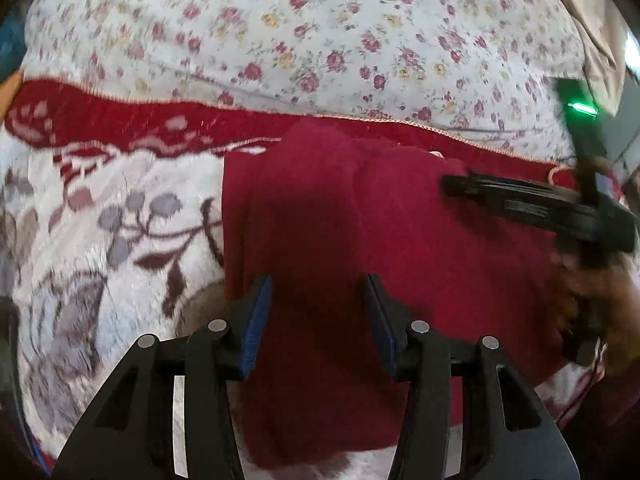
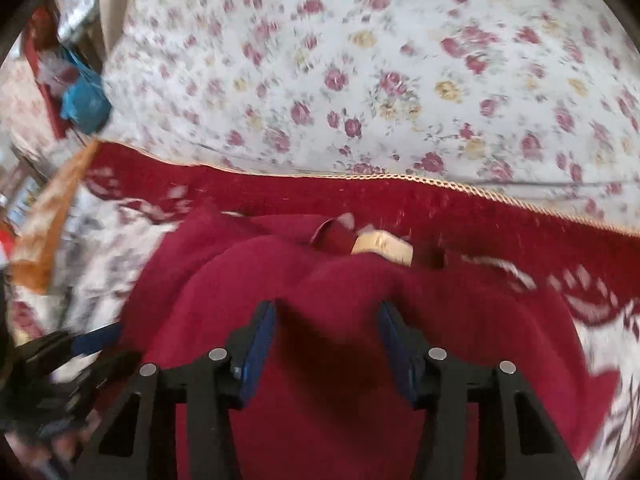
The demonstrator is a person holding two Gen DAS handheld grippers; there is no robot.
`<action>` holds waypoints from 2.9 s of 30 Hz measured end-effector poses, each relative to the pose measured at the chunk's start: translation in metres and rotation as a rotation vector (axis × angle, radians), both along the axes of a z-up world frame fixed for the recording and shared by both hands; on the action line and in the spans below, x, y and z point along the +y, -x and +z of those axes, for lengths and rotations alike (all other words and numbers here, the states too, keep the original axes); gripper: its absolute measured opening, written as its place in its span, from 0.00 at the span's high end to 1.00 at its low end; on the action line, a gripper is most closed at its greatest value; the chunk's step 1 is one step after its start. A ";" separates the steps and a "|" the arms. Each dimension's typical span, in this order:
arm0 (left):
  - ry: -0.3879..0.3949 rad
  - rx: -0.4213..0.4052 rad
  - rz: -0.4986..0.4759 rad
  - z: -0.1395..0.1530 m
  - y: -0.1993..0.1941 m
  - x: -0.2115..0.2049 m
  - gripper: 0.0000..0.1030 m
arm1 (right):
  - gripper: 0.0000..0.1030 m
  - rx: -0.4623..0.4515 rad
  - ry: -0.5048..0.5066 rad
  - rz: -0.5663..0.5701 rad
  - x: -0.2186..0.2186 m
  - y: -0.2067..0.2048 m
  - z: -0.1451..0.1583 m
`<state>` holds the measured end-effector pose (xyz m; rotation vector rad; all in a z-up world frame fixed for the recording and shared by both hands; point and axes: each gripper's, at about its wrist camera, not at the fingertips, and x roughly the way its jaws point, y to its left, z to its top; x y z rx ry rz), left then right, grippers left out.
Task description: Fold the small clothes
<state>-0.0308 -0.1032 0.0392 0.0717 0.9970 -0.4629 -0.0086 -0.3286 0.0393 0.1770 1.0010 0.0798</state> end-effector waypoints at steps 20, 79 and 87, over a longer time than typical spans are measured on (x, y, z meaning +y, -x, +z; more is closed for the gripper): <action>0.026 -0.018 -0.010 -0.004 0.005 0.001 0.55 | 0.50 -0.004 0.011 0.097 0.071 -0.043 0.003; 0.277 0.304 -0.119 0.013 0.117 -0.003 0.51 | 0.47 0.175 0.111 0.048 0.092 -0.038 0.009; 0.240 0.293 -0.101 0.011 0.118 -0.012 0.51 | 0.47 0.190 0.107 0.057 0.096 -0.038 0.006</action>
